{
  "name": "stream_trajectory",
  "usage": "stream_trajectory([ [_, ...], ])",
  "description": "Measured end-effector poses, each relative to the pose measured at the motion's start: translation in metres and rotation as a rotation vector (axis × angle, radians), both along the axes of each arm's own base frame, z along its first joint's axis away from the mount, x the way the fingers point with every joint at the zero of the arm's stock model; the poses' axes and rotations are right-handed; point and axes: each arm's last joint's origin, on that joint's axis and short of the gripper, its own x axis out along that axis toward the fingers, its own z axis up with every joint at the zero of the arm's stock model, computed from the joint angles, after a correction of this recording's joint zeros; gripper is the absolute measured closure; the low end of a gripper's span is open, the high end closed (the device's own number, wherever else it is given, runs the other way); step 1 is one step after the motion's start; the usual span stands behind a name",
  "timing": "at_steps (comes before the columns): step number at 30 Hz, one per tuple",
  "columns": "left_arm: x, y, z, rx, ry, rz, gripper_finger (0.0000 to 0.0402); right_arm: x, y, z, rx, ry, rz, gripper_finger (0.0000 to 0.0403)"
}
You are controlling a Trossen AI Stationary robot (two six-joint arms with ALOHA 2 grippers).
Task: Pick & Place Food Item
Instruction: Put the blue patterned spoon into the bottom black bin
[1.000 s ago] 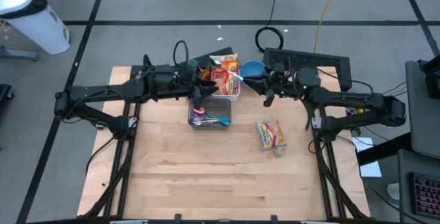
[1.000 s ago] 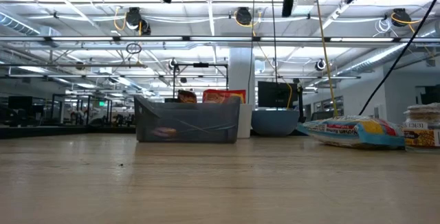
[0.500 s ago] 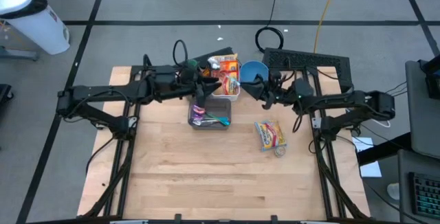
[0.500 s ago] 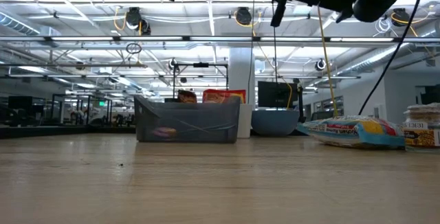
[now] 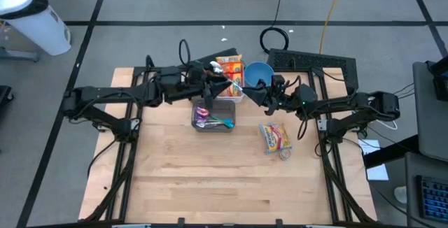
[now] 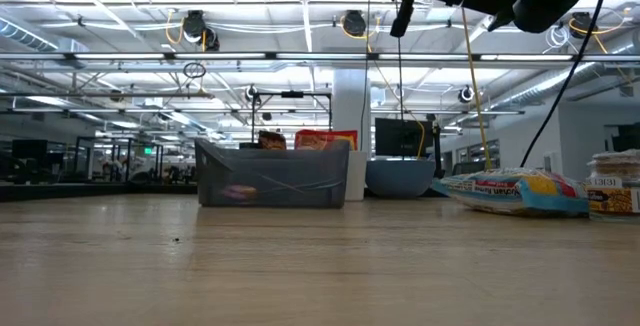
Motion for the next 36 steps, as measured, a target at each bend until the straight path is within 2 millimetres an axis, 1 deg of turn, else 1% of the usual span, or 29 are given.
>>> stream_trajectory([
  [7, 0.0088, 0.0006, -0.0043, -0.030, -0.032, -0.009, 0.0250, 0.0000, 0.0005, 0.0003, 0.001, -0.003, 0.005, 0.0381],
  [14, 0.0106, 0.0008, -0.0047, -0.046, -0.047, -0.006, 0.0250, 0.0001, 0.0019, 0.0004, -0.001, -0.004, 0.012, 0.0382],
  [17, 0.0097, 0.0007, -0.0020, -0.042, -0.070, -0.007, 0.0250, 0.0004, 0.0031, 0.0003, -0.004, -0.003, 0.019, 0.0382],
  [26, 0.0099, 0.0008, -0.0026, -0.043, -0.066, -0.006, 0.0253, 0.0005, 0.0038, 0.0003, -0.006, -0.002, 0.016, 0.0381],
  [29, 0.0099, 0.0008, -0.0027, -0.043, -0.064, -0.006, 0.0273, 0.0005, 0.0037, 0.0003, -0.007, -0.003, 0.016, 0.0381],
  [36, 0.0100, 0.0005, -0.0024, -0.035, -0.065, -0.008, 0.0359, 0.0006, 0.0036, 0.0001, -0.005, -0.001, 0.014, 0.0382],
])
